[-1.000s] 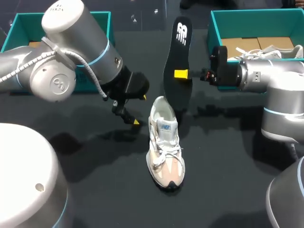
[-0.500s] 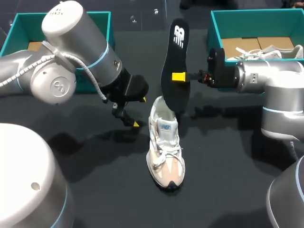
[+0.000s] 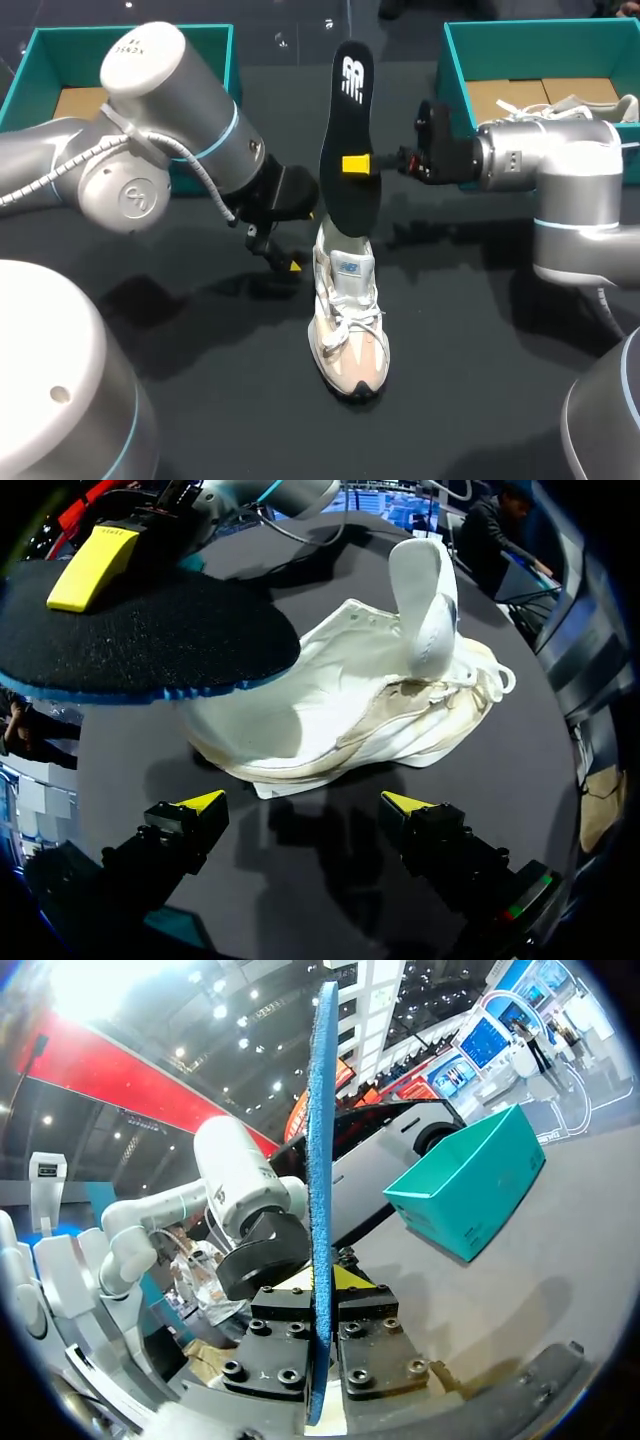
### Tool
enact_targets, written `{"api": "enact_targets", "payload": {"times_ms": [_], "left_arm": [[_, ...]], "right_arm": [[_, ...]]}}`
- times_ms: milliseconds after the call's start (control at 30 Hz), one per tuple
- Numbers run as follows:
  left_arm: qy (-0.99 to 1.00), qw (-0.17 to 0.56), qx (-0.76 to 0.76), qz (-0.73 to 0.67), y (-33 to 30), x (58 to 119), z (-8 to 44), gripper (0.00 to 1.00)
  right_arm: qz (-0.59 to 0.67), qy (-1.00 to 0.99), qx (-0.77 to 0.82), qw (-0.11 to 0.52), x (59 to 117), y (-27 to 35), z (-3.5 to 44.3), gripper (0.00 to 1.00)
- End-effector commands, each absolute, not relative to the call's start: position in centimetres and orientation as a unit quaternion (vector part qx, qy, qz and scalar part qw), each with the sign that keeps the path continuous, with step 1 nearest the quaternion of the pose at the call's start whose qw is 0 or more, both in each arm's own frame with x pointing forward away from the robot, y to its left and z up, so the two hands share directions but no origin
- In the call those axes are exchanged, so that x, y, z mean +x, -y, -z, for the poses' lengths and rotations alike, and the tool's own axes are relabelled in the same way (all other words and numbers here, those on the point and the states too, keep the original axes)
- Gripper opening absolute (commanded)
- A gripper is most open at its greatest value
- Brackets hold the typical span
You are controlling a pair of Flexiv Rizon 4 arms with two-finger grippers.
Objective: Take the shoe out of the shoebox, open the shoe tongue, remove and reinsert the insole, then place the shoe into the shoebox
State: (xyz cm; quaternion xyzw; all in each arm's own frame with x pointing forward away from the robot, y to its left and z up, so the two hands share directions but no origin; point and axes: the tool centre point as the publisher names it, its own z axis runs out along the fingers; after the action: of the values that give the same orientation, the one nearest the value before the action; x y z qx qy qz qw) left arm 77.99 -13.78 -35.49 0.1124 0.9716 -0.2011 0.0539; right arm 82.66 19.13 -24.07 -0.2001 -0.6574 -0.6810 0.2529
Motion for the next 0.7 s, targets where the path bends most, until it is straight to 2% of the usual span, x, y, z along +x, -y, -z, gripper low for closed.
{"api": "enact_targets", "payload": {"times_ms": [33, 700], "left_arm": [[-0.972, 0.050, 0.114, 0.200, 14.67, 78.59, 36.09, 1.00], [-0.973, 0.035, 0.094, 0.206, 14.75, 79.05, 36.56, 1.00]], "right_arm": [[0.686, 0.653, -0.202, 0.250, 82.22, -19.37, 24.50, 0.00], [0.691, 0.654, -0.184, 0.245, 81.99, -20.17, 24.96, 0.00]]}}
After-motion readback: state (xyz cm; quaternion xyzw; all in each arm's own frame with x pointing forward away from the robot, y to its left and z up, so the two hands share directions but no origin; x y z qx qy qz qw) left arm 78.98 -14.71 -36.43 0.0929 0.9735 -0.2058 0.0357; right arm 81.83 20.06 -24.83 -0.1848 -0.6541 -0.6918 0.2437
